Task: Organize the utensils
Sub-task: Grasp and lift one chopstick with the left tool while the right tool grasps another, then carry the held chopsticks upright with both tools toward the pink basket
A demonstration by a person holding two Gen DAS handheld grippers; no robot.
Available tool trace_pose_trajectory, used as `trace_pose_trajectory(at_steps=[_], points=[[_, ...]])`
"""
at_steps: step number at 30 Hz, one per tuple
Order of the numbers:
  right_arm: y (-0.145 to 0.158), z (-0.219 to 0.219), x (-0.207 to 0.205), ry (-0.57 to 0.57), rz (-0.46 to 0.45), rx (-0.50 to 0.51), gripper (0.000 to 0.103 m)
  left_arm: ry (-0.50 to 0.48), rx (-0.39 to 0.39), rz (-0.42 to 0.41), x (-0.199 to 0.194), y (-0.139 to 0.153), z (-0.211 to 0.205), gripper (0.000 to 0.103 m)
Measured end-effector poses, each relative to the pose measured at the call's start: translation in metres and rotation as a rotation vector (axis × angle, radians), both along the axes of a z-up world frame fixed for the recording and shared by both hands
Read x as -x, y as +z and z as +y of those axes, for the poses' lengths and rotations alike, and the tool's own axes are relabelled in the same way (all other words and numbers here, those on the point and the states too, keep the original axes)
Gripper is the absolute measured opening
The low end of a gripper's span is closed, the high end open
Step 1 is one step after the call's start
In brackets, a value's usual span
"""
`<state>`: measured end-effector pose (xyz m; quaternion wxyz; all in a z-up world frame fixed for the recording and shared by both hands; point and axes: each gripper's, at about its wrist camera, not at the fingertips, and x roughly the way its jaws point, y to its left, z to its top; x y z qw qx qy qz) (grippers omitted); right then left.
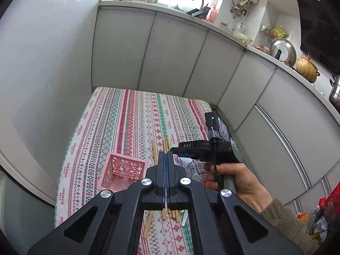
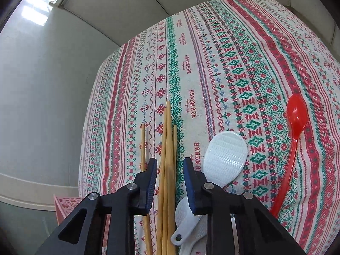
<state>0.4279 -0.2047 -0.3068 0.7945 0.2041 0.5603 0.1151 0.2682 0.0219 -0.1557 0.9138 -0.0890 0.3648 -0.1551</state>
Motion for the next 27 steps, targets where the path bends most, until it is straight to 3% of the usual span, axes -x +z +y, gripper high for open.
trace_pose_trajectory(at_steps=[4,6,14,18,23,27], points=[[-0.011,0.017,-0.001,0.048,0.032,0.093,0.024,-0.026,0.016,0.069,-0.007,-0.013,0.0,0.0],[-0.013,0.018,-0.002,0.052,0.035,0.096,0.015,-0.032,0.012,0.088,-0.008,-0.017,-0.002,0.0],[0.008,0.011,0.008,0.09,-0.015,0.056,0.008,-0.034,-0.069,0.143,-0.017,-0.037,-0.014,0.0],[0.031,0.005,0.025,0.111,-0.058,0.015,0.006,-0.062,-0.09,0.151,-0.018,-0.043,-0.024,0.001],[0.071,-0.003,0.047,0.152,-0.13,0.038,0.004,-0.068,-0.082,0.2,-0.027,-0.056,-0.033,0.001],[0.096,-0.025,0.07,0.118,-0.168,0.046,0.004,-0.054,-0.082,0.235,-0.042,-0.061,-0.049,0.001]])
